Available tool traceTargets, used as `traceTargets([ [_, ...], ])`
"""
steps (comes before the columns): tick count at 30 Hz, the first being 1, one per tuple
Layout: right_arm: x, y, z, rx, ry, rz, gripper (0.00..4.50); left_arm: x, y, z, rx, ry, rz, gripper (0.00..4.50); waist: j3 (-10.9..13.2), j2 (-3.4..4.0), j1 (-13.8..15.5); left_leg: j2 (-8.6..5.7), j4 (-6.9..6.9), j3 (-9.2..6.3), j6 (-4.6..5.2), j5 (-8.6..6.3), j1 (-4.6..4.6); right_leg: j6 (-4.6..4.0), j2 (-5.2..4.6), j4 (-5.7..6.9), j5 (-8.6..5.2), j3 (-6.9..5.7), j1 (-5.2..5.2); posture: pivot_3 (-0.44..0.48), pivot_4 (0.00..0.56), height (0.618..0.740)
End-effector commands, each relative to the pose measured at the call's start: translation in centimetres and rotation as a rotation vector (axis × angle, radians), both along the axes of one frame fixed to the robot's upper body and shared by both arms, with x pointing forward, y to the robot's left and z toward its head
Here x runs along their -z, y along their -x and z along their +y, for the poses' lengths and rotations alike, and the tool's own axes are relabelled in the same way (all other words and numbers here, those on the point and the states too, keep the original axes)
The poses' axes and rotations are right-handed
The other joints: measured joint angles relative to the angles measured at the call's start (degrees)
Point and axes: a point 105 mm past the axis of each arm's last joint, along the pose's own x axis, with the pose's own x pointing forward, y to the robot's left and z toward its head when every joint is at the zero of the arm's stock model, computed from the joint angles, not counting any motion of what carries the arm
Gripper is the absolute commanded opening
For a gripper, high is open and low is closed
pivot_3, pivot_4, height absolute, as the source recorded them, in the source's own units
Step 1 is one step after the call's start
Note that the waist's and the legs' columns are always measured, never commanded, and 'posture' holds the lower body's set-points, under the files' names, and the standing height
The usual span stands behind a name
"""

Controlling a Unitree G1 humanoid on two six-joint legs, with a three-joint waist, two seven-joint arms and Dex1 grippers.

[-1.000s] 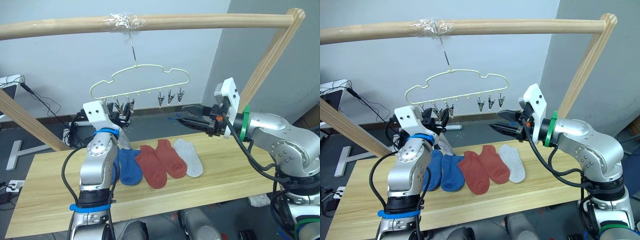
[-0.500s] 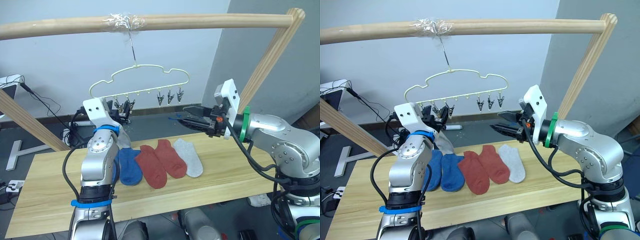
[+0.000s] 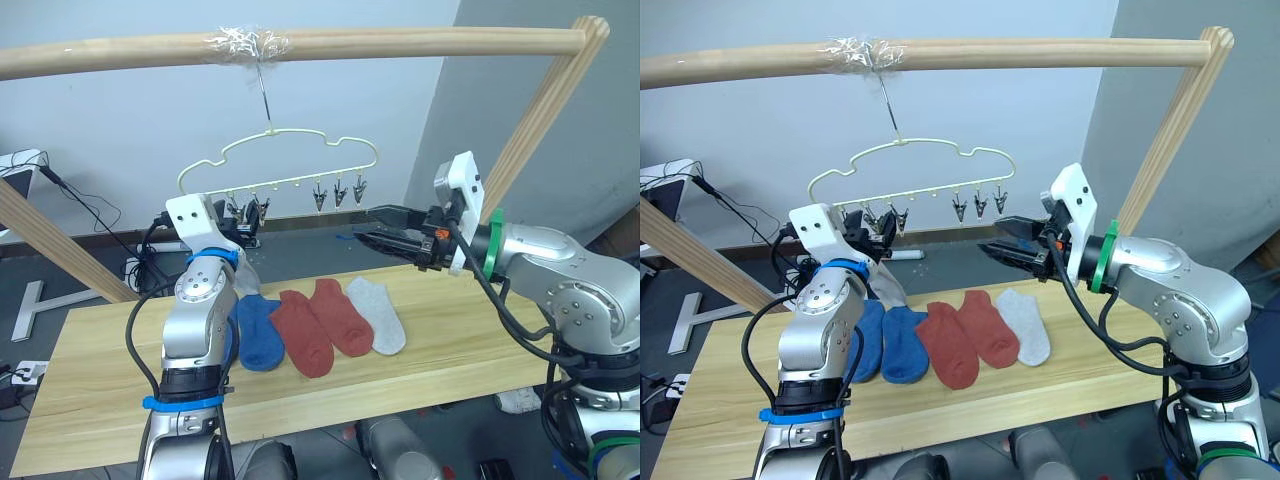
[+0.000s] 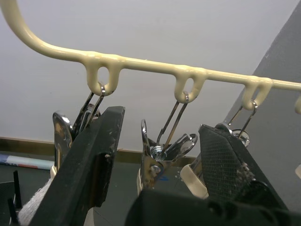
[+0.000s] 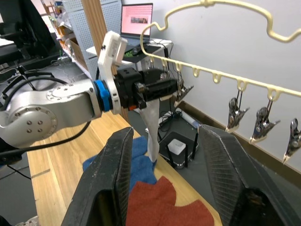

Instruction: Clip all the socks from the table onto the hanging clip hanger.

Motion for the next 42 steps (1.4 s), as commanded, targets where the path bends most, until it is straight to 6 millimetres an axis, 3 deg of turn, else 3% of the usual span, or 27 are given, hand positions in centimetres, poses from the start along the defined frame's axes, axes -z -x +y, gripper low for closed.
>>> traceTargets([
  [1, -1.5, 0.8, 0.1, -0.020, -0.015, -0.065, 2.26, -2.1, 0.0, 0.1, 0.001, -0.002, -0.081, 2.91, 0.00, 0.00, -0.02, 0.00, 0.00, 0.00, 0.00, 0.00, 0.00, 0.00, 0.00, 0.00, 0.00, 0.00, 0.00, -0.345, 0.155, 0.740],
  [10, -1.4, 0.8, 0.1, -0.019, -0.011, -0.060, 2.26, -2.0, 0.0, 0.0, 0.005, -0.004, -0.080, 2.91, 0.00, 0.00, -0.27, 0.00, 0.00, 0.00, 0.00, 0.00, 0.00, 0.00, 0.00, 0.00, 0.00, 0.00, 0.00, -0.348, 0.154, 0.740],
  [13, -1.3, 0.8, 0.1, -0.018, -0.011, -0.058, 2.26, -2.0, 0.0, 0.1, 0.002, -0.006, -0.078, 2.31, 0.00, 0.00, -0.32, 0.00, 0.00, 0.00, 0.00, 0.00, 0.00, 0.00, 0.00, 0.00, 0.00, 0.00, 0.00, -0.348, 0.154, 0.740],
  [18, -1.2, 0.8, 0.1, -0.018, -0.009, -0.056, 2.26, -2.0, 0.0, 0.2, -0.001, -0.008, -0.076, 0.86, 0.00, 0.00, -0.40, 0.00, 0.00, 0.00, 0.00, 0.00, 0.00, 0.00, 0.00, 0.00, 0.00, 0.00, 0.00, -0.346, 0.151, 0.740],
  [22, -1.1, 0.8, 0.1, -0.017, -0.008, -0.055, 2.26, -2.0, 0.0, 0.2, -0.003, -0.008, -0.075, 0.06, 0.00, 0.00, -0.47, 0.00, 0.00, 0.00, 0.00, 0.00, 0.00, 0.00, 0.00, 0.00, 0.00, 0.00, 0.00, -0.345, 0.151, 0.740],
  [33, -0.8, 0.6, 0.1, -0.008, 0.007, -0.043, 2.26, -2.0, 0.2, 0.1, 0.034, 0.018, -0.057, 0.02, 0.00, 0.00, -1.16, 0.00, 0.00, 0.00, 0.00, 0.00, 0.00, 0.00, 0.00, 0.01, 0.00, 0.00, 0.00, -0.342, 0.153, 0.740],
  [42, 2.4, -0.9, -0.1, 0.066, 0.113, 0.052, 2.26, -2.6, 0.7, 0.2, 0.187, 0.169, 0.023, 0.02, 0.00, 0.00, -1.17, 0.01, 0.00, 0.00, 0.00, 0.00, 0.02, 0.01, 0.01, 0.02, 0.00, 0.00, 0.00, -0.328, 0.160, 0.740],
])
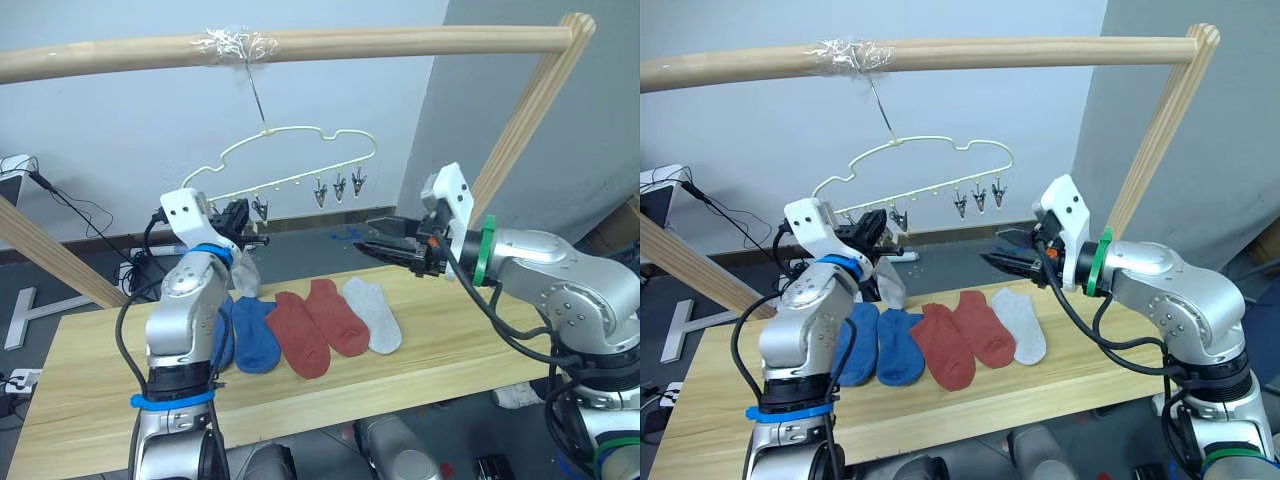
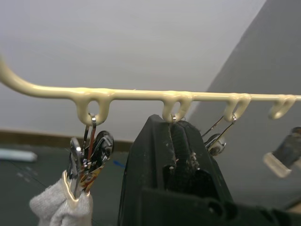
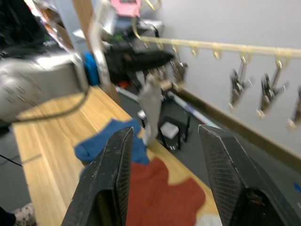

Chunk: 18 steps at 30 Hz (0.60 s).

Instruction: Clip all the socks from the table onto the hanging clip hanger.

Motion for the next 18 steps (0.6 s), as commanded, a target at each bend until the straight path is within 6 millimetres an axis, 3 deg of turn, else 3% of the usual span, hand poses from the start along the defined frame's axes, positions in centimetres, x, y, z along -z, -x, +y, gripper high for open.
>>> traceTargets([
  [1, 0.5, -0.4, -0.1, 0.031, 0.036, -0.002, 2.26, -2.1, 0.4, 0.2, 0.048, 0.063, -0.035, 0.02, 0.00, 0.00, 0.04, 0.00, 0.00, -0.01, 0.00, 0.00, -0.01, 0.00, 0.00, 0.00, 0.00, -0.01, 0.00, -0.328, 0.159, 0.740],
  [3, 2.0, -0.9, -0.4, 0.062, 0.090, 0.042, 2.26, -2.5, 0.5, 0.2, 0.075, 0.106, -0.026, 0.02, 0.00, 0.00, 0.05, 0.00, 0.00, -0.01, 0.00, 0.00, -0.01, 0.00, 0.00, 0.00, 0.00, -0.01, 0.00, -0.328, 0.158, 0.740],
  [6, 4.1, -2.1, -1.0, 0.144, 0.156, 0.090, 2.84, -3.0, 0.6, 0.3, 0.092, 0.142, -0.019, 0.00, 0.00, 0.00, 0.07, 0.00, 0.01, -0.02, 0.00, 0.00, -0.01, 0.00, 0.00, -0.01, 0.00, -0.01, 0.00, -0.326, 0.156, 0.740],
  [10, 6.2, -3.1, -1.2, 0.215, 0.204, 0.143, 4.26, -3.3, 0.7, 0.3, 0.103, 0.145, -0.013, 0.00, 0.00, 0.00, 0.06, 0.00, 0.00, -0.01, 0.00, 0.00, -0.01, 0.00, -0.01, -0.01, 0.00, 0.00, 0.00, -0.327, 0.153, 0.740],
  [11, 6.9, -3.4, -1.2, 0.235, 0.224, 0.159, 4.43, -3.4, 0.7, 0.3, 0.107, 0.146, -0.011, 0.00, 0.00, 0.00, 0.00, 0.00, 0.00, -0.01, -0.01, 0.00, -0.01, 0.00, -0.01, -0.01, 0.00, 0.00, 0.00, -0.327, 0.152, 0.740],
  [18, 11.4, -6.1, -1.0, 0.376, 0.337, 0.243, 4.43, -3.9, 0.8, 0.3, 0.120, 0.156, -0.007, 0.00, 0.00, 0.00, 0.02, 0.00, 0.02, -0.01, -0.01, 0.01, -0.01, 0.00, -0.02, 0.01, 0.01, 0.01, 0.00, -0.316, 0.150, 0.740],
])
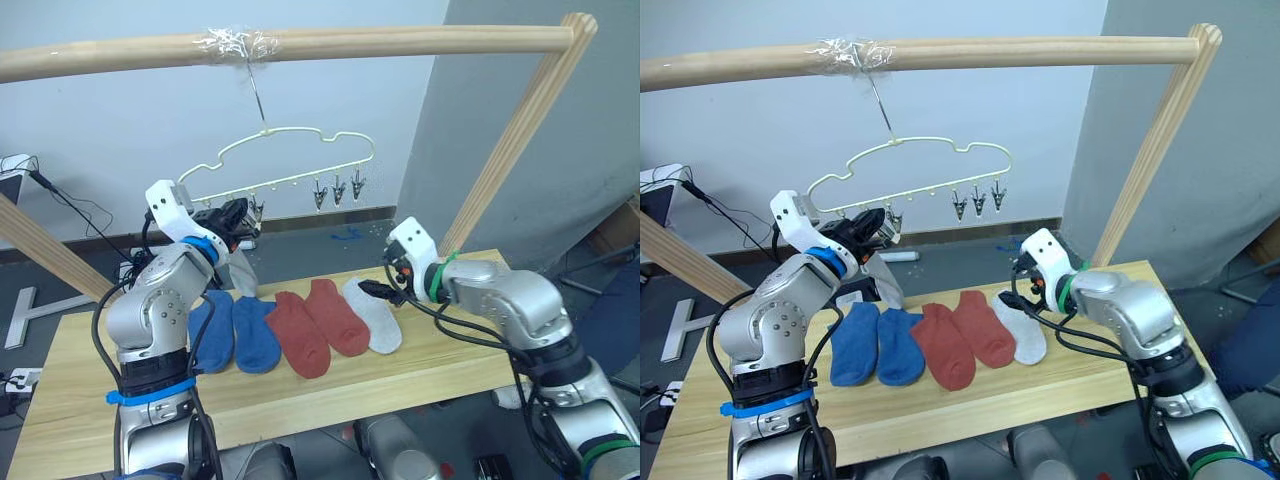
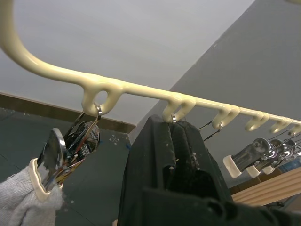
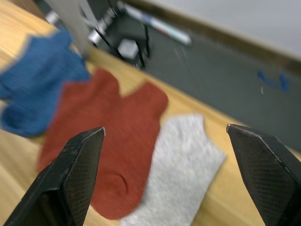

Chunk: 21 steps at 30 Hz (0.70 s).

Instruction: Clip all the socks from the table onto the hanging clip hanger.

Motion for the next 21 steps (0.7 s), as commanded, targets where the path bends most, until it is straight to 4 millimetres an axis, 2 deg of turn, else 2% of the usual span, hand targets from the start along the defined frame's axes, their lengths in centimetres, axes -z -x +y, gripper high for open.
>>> traceTargets([
  [1, 0.7, -1.7, 0.0, 0.061, 0.055, -0.028, 4.43, -2.8, 0.5, -0.1, 0.012, -0.012, -0.092, 0.00, 0.00, 0.00, 0.00, 0.00, 0.00, 0.00, 0.00, 0.00, 0.00, 0.00, -0.01, 0.00, 0.00, 0.00, 0.00, -0.312, 0.150, 0.740],
  [10, 4.4, -4.8, 1.0, 0.128, 0.161, -0.048, 4.43, -2.8, 0.5, -0.1, 0.008, -0.026, -0.092, 0.00, 0.00, 0.00, 0.01, 0.00, -0.01, -0.01, 0.00, 0.00, 0.00, -0.01, -0.03, 0.00, 0.01, -0.02, 0.00, -0.288, 0.146, 0.740],
  [21, 7.4, -5.5, 2.1, 0.128, 0.180, -0.021, 4.43, -2.9, 0.6, 0.0, 0.001, -0.033, -0.091, 0.00, 0.00, 0.00, 0.03, 0.00, 0.00, 0.00, -0.01, 0.00, 0.00, 0.00, -0.06, 0.03, 0.03, -0.02, 0.00, -0.268, 0.146, 0.740],
])
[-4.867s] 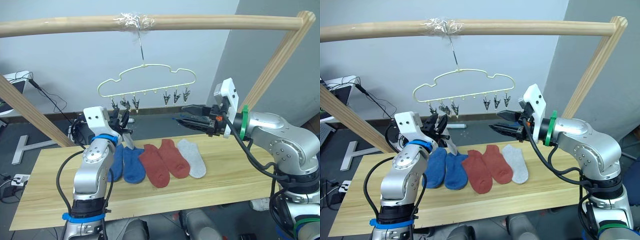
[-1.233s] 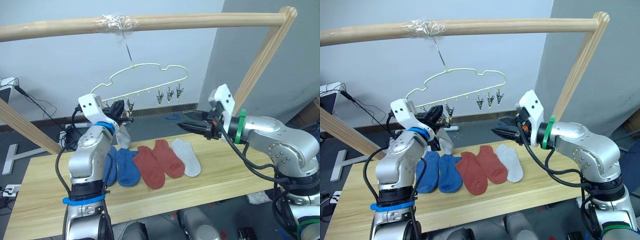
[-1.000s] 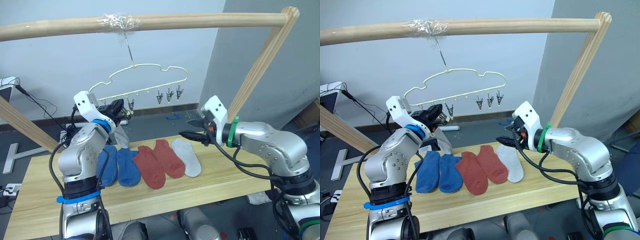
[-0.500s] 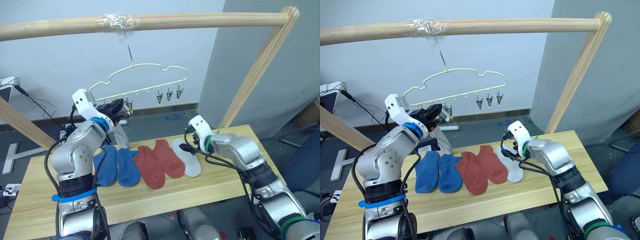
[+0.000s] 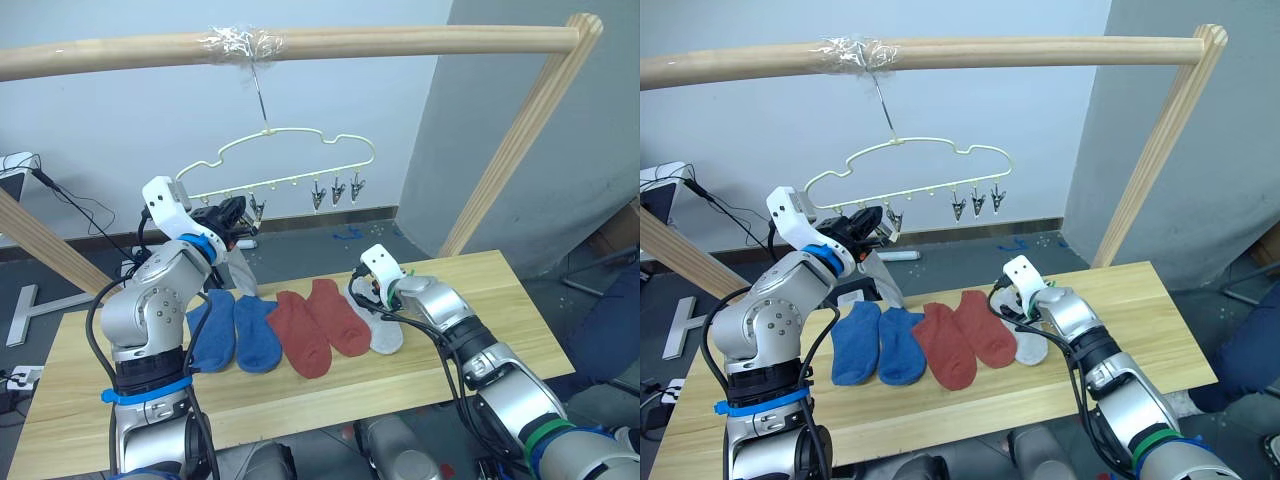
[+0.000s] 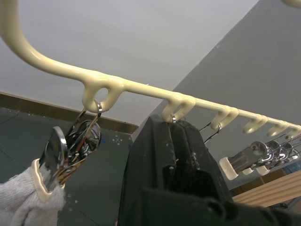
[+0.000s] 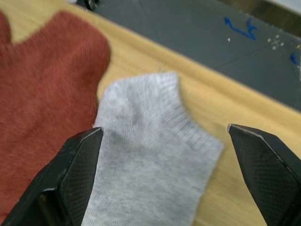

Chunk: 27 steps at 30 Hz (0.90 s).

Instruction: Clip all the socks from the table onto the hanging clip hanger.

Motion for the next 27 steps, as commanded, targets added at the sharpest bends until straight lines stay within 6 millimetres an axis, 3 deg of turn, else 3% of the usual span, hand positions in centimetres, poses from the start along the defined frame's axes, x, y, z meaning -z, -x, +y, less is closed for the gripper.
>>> traceTargets([
  [1, -1.2, -0.9, 0.7, -0.013, -0.018, -0.050, 4.43, -2.5, 0.5, -0.2, 0.008, -0.025, -0.090, 0.00, 0.00, 0.00, 0.01, 0.00, 0.01, 0.00, 0.00, 0.00, 0.00, 0.00, 0.00, 0.01, 0.00, 0.00, 0.00, -0.268, 0.146, 0.740],
  [7, -0.4, -1.1, 1.5, -0.011, -0.024, -0.035, 4.43, -2.6, 0.6, 0.0, 0.002, -0.033, -0.090, 0.00, 0.00, 0.00, 0.04, 0.00, 0.01, -0.02, 0.00, 0.00, 0.01, 0.01, -0.01, 0.03, 0.01, -0.01, 0.00, -0.260, 0.144, 0.740],
  [18, 1.2, -0.9, 0.9, 0.015, 0.012, 0.013, 4.43, -2.7, 0.7, 0.2, -0.004, -0.042, -0.085, 0.00, 0.00, 0.00, 0.34, -0.02, 0.02, -0.02, 0.00, 0.00, 0.01, 0.03, -0.05, 0.07, 0.02, -0.03, 0.00, -0.252, 0.145, 0.740],
  [22, 1.2, -0.9, 0.8, 0.026, 0.022, 0.006, 3.56, -2.7, 0.7, 0.2, -0.001, -0.045, -0.080, 0.00, 0.00, 0.00, 0.34, -0.02, 0.04, -0.02, -0.01, 0.00, 0.02, 0.03, -0.05, 0.12, 0.03, -0.03, 0.00, -0.254, 0.148, 0.740],
  [27, 1.2, -1.0, 0.7, 0.030, 0.025, 0.004, 1.61, -2.6, 0.7, 0.2, 0.002, -0.047, -0.077, 0.00, 0.00, 0.00, 0.35, -0.03, 0.05, -0.03, -0.01, 0.00, 0.02, 0.03, -0.05, 0.14, 0.03, -0.03, 0.00, -0.257, 0.148, 0.740],
])
